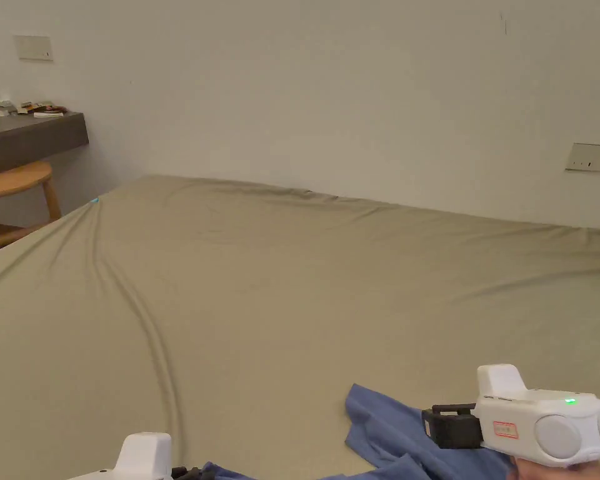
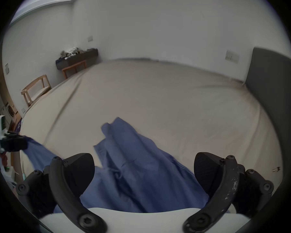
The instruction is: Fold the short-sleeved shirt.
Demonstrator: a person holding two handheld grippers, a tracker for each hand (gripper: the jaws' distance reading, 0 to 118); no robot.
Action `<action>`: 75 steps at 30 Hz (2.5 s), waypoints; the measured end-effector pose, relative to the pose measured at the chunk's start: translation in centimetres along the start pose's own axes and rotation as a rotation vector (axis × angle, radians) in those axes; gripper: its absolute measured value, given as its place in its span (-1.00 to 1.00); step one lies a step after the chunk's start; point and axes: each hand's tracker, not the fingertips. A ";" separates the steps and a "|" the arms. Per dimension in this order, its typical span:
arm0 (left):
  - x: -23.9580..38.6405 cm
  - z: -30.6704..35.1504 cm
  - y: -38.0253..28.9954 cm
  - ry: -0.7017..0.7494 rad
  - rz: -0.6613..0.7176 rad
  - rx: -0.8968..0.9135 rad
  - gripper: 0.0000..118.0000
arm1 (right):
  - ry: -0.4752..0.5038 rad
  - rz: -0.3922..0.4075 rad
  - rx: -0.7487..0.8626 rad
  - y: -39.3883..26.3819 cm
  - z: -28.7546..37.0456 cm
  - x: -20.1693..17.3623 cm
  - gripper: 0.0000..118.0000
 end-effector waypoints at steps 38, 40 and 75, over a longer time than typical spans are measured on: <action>7.7 19.8 9.4 -0.022 0.008 0.531 -0.89 | -0.065 -0.203 0.654 -0.3 37.9 3.0 -0.92; 9.0 23.8 10.3 -0.012 -0.018 0.610 -0.89 | -0.073 -0.206 0.733 -1.0 43.0 2.5 -0.92; 11.7 47.2 13.5 -0.054 -0.159 1.028 -0.90 | -0.048 -0.229 1.232 -6.4 69.6 -2.2 -0.92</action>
